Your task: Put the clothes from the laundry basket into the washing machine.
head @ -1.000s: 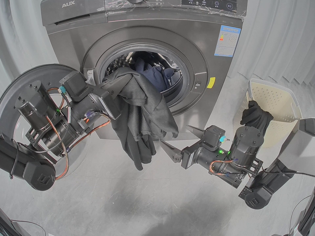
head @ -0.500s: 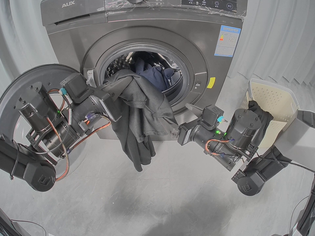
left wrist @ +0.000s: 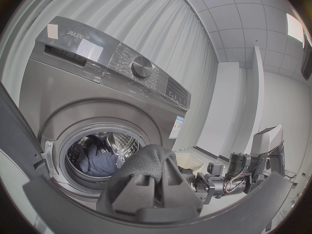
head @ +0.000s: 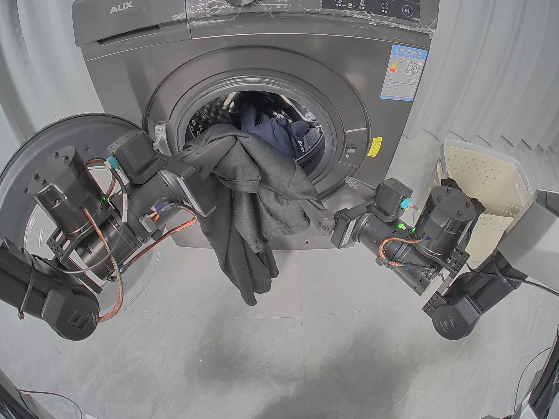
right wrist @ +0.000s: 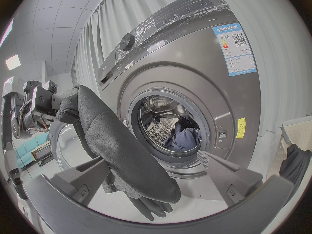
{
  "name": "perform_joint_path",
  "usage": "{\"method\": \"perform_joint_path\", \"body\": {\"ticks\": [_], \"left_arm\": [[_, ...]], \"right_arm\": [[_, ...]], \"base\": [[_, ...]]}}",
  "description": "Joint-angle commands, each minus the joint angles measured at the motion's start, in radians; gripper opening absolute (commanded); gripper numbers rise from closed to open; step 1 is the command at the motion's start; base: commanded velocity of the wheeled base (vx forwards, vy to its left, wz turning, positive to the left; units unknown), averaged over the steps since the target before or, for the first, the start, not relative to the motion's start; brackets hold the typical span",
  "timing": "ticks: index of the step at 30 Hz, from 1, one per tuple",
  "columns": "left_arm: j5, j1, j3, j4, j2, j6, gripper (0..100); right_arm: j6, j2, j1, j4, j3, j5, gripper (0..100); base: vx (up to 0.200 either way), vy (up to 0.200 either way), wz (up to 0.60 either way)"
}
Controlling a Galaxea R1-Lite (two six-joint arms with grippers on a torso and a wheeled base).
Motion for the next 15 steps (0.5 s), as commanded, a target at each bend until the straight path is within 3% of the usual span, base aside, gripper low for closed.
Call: {"method": "perform_joint_path", "body": {"ticks": [1, 8, 15], "left_arm": [[0.0, 0.002, 0.0, 0.0, 0.0, 0.0, 0], [-0.002, 0.002, 0.0, 0.0, -0.003, 0.0, 0], [0.0, -0.006, 0.0, 0.0, -0.003, 0.0, 0]], "right_arm": [[0.0, -0.007, -0.012, 0.004, -0.001, 0.0, 100], [0.0, 0.01, -0.048, 0.007, -0.01, -0.002, 100], [0.0, 0.072, -0.039, 0.007, -0.067, -0.003, 100]], "base": [[0.0, 0.0, 0.0], [0.0, 0.0, 0.0], [0.0, 0.0, 0.0]]}}
